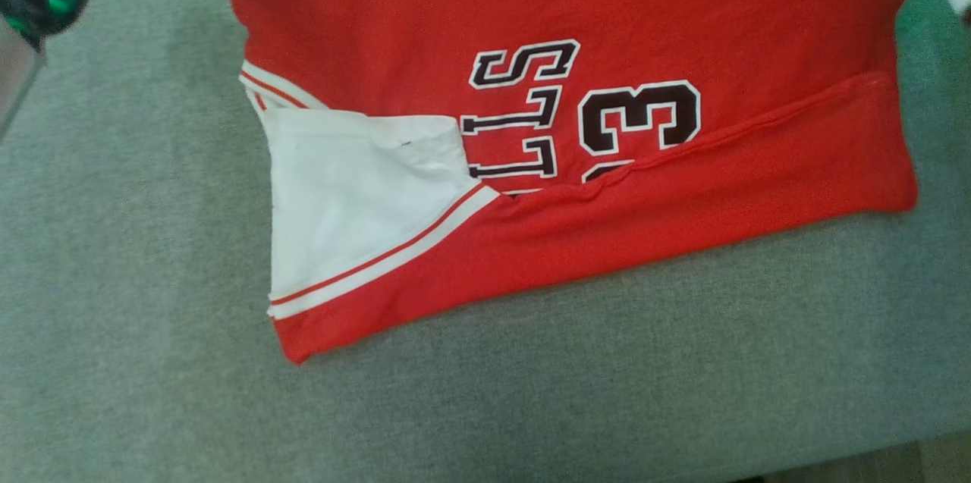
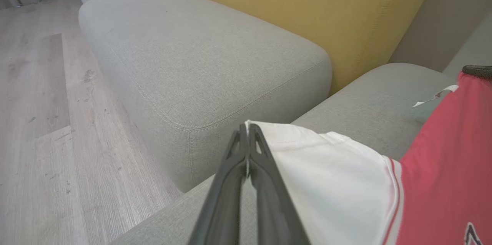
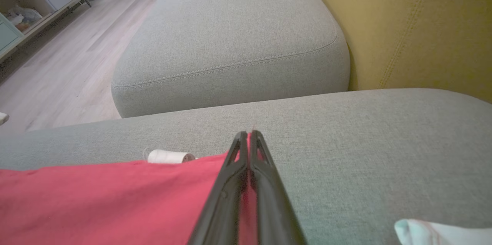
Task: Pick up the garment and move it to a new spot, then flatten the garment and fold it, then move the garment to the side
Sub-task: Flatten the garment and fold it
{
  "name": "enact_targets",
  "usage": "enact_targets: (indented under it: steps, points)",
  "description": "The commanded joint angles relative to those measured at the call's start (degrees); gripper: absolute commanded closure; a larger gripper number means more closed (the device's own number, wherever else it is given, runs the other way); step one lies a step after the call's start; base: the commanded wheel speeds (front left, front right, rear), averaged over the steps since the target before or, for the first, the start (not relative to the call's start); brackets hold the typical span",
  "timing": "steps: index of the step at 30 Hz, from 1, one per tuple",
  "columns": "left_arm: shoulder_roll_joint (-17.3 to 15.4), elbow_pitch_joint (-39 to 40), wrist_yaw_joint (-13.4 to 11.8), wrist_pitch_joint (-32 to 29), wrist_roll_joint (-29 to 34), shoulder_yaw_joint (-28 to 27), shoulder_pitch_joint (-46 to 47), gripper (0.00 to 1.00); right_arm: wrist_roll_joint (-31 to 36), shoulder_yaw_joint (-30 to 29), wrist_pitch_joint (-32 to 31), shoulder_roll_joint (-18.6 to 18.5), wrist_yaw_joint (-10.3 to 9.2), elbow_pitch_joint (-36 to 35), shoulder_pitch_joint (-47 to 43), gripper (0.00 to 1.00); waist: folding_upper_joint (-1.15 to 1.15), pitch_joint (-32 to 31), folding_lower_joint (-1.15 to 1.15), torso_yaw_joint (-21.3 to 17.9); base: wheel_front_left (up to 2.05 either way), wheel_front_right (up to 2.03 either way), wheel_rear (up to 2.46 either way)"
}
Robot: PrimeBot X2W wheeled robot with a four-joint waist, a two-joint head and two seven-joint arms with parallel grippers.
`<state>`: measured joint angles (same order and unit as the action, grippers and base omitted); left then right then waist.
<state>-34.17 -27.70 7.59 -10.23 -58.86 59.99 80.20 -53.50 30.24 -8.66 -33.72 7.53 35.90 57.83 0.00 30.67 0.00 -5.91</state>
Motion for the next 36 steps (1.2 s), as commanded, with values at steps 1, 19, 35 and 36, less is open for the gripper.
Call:
enact_targets:
  steps: [1,19,35,36]
  points:
    - [-3.3,2.0,-0.1,0.7,-0.7,-1.7,0.9,1.00,-0.7,-0.6,0.7,-2.1,-0.04,-1.4,-2.8,1.00,0.00,-1.0,0.00,0.6,0.00,0.00,0.00]
    - [-17.4,23.6,-4.2,10.7,-8.1,3.2,-23.9,1.00,-1.7,-1.6,7.6,-4.8,-0.04,-5.7,-22.5,1.00,0.00,-11.6,0.00,3.1,0.00,0.00,0.00]
    - [-17.4,32.1,-15.5,18.2,-7.0,7.8,-39.0,0.39,3.6,-5.0,14.1,-0.2,-0.04,-3.8,-32.1,0.00,0.00,-12.4,0.00,4.3,0.00,0.00,0.00]
    - [-16.5,31.4,-16.3,19.5,-7.1,7.5,-39.6,0.00,4.1,-5.5,15.1,0.4,-0.04,-3.3,-32.3,0.00,0.00,-12.4,0.00,4.4,0.00,0.00,0.00]
